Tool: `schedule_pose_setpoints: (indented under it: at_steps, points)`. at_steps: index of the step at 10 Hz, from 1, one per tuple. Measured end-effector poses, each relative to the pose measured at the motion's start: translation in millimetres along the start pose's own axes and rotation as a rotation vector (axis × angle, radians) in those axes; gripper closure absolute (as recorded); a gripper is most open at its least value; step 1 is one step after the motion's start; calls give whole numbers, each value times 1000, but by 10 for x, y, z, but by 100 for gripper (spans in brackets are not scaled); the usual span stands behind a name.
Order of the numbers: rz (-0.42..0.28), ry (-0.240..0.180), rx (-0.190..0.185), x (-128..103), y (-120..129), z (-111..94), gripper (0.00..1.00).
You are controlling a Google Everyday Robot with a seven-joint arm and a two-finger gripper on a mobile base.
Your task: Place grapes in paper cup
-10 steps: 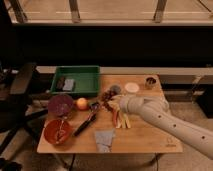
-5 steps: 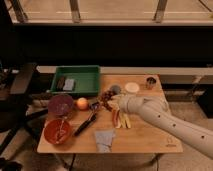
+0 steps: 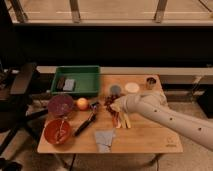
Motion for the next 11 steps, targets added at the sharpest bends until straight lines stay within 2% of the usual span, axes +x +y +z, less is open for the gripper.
schedule_pose_setpoints:
  at_steps: [2, 4, 7, 8, 10, 11]
  points:
    - [79, 49, 32, 297, -219, -144, 100]
    - [184, 57, 71, 613, -455, -312, 100]
    - [346, 32, 137, 1039, -719, -543, 100]
    - [371, 21, 157, 1098, -765, -600, 100]
    - [419, -3, 235, 1172, -980, -869, 100]
    - [427, 1, 266, 1167, -1069, -970, 100]
